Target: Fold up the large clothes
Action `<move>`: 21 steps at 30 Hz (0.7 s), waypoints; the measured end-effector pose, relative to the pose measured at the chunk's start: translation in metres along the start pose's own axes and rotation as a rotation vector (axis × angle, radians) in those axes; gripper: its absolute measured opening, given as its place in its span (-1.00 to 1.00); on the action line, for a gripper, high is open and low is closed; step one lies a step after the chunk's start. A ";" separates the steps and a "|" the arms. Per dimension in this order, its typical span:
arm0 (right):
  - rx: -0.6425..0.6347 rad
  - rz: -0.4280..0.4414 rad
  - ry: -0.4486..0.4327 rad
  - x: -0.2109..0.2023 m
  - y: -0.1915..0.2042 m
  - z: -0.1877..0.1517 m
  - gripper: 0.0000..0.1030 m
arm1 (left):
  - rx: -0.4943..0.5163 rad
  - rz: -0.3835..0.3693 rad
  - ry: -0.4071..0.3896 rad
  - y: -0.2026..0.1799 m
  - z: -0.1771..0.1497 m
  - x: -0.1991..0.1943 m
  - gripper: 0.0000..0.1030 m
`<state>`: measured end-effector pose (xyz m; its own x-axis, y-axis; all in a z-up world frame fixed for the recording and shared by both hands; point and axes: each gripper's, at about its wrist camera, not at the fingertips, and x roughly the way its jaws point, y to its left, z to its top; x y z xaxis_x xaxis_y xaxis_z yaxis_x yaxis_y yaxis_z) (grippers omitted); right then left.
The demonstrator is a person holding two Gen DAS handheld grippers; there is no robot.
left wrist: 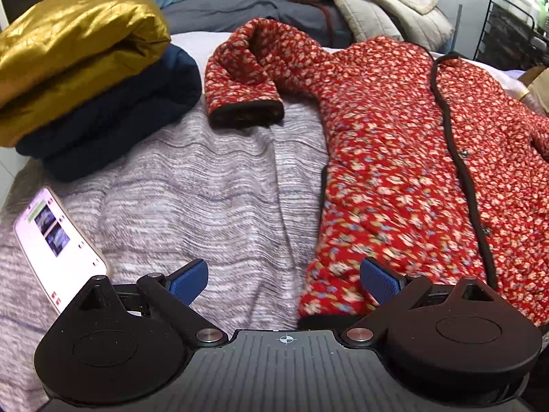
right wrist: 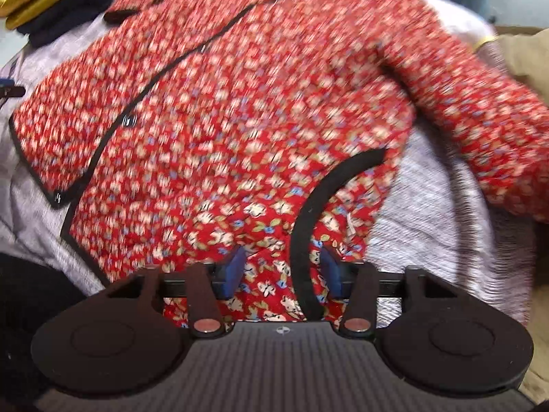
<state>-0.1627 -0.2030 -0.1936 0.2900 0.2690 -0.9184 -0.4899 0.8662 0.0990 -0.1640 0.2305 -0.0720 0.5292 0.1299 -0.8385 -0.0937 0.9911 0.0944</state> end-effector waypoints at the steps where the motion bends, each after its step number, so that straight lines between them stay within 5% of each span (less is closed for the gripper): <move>1: 0.010 0.033 0.025 -0.002 -0.002 -0.001 -0.76 | -0.005 -0.002 -0.003 -0.003 0.000 0.001 1.00; 8: 0.112 0.002 0.036 -0.046 -0.052 -0.014 -0.89 | 0.007 -0.075 -0.102 -0.031 0.004 -0.012 1.00; 11: 0.098 -0.035 0.080 -0.026 -0.054 -0.012 -0.83 | 0.050 -0.113 -0.064 -0.053 0.000 0.010 1.00; 13: 0.166 -0.032 0.104 -0.016 -0.051 -0.008 -0.78 | 0.113 -0.102 0.035 -0.071 -0.008 0.035 1.00; 16: 0.037 -0.144 0.082 -0.022 -0.022 -0.002 -0.71 | 0.235 -0.037 0.101 -0.093 -0.034 0.064 1.00; 19: -0.077 -0.283 0.172 -0.015 -0.016 -0.011 -0.76 | 0.274 0.004 0.079 -0.099 -0.038 0.059 1.00; 21: -0.089 -0.279 0.079 -0.038 -0.012 -0.009 -0.70 | 0.232 0.012 0.048 -0.095 -0.027 0.041 1.00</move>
<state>-0.1753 -0.2274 -0.1638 0.3605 -0.0112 -0.9327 -0.4709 0.8610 -0.1923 -0.1562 0.1414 -0.1303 0.4883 0.1456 -0.8605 0.0995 0.9703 0.2206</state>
